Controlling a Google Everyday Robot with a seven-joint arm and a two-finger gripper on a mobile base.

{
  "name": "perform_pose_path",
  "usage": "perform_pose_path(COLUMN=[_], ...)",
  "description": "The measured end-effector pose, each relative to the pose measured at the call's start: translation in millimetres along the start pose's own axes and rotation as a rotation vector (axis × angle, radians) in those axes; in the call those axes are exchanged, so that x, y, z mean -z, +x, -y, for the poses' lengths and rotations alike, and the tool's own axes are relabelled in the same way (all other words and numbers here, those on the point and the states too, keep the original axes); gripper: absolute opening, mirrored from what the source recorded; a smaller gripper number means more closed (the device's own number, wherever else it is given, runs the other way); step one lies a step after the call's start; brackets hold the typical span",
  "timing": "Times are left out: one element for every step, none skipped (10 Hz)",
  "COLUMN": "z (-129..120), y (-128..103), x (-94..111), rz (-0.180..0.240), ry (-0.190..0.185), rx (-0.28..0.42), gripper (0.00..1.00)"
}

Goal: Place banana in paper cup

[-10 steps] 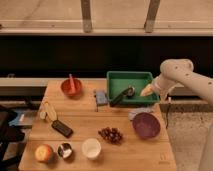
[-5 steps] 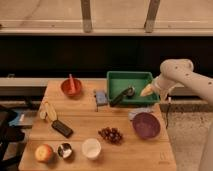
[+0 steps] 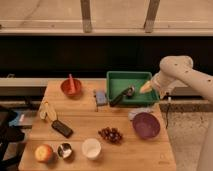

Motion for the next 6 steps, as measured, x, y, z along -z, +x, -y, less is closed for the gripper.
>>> perform_pose_path(z=[-17.0, -43.4, -70.0, -99.7, -124.6, -150.6], y=[-5.8, -13.2, -16.8, -18.7, -17.2, -12.6], x=[4.0, 8.0, 10.6, 11.9, 12.7, 12.4], rz=[0.007, 0.016, 0.021, 0.024, 0.025, 0.024], ry=[-0.006, -0.009, -0.017, -0.022, -0.029, -0.031], rx=[0.029, 0.080, 0.128, 0.189, 0.240, 0.302], gripper=[0.73, 0.73, 0.73, 0.73, 0.73, 0.73])
